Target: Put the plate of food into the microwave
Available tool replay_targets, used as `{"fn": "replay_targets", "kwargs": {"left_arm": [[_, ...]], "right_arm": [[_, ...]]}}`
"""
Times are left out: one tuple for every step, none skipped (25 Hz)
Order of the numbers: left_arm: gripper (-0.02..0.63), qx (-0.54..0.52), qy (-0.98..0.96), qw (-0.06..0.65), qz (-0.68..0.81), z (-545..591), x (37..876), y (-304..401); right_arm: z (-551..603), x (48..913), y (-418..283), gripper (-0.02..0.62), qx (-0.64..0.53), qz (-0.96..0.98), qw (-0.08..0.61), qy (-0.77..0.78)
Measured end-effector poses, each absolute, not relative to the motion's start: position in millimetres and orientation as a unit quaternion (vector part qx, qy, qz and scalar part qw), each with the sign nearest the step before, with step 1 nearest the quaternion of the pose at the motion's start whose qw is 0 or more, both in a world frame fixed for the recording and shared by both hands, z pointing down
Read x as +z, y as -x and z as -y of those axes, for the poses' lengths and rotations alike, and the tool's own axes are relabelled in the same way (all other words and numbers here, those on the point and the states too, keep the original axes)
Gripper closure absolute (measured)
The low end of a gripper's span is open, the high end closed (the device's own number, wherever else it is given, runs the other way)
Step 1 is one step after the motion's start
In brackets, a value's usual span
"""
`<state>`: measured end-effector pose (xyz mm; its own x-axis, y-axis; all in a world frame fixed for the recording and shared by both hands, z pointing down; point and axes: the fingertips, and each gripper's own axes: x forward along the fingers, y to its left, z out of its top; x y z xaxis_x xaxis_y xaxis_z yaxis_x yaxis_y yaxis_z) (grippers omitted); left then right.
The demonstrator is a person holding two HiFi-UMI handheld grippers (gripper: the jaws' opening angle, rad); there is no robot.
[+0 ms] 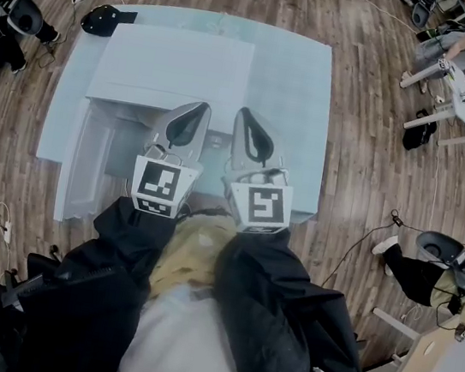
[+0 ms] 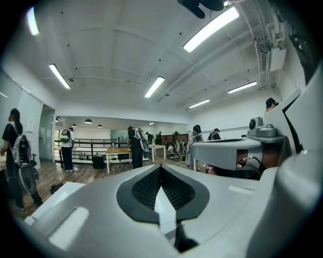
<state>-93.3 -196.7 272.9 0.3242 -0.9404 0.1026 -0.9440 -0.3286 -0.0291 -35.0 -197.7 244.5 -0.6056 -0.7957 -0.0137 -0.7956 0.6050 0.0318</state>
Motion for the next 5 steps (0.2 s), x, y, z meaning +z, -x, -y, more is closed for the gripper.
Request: {"fn": "replay_targets", "kwargs": {"left_arm": [[0.609, 0.051, -0.814, 0.018, 0.579, 196.7, 273.4, 92.9], [0.611, 0.051, -0.814, 0.019, 0.578, 196.4, 274.1, 92.6], [0.610, 0.051, -0.814, 0.020, 0.578, 195.9, 274.8, 92.2], [0.611, 0.051, -0.814, 0.021, 0.578, 195.4, 275.4, 91.9], [0.610, 0.050, -0.814, 0.021, 0.578, 194.8, 276.1, 91.6]], "right_arm": [[197.2, 244.0, 35.6, 0.603, -0.016, 0.896, 0.001, -0.443], [196.4, 243.5, 36.4, 0.603, -0.015, 0.897, 0.001, -0.442], [195.5, 243.3, 36.7, 0.603, -0.014, 0.897, 0.002, -0.441], [194.8, 243.6, 36.5, 0.603, -0.013, 0.897, 0.003, -0.441], [194.1, 244.0, 36.3, 0.603, -0.013, 0.897, 0.004, -0.441]]}}
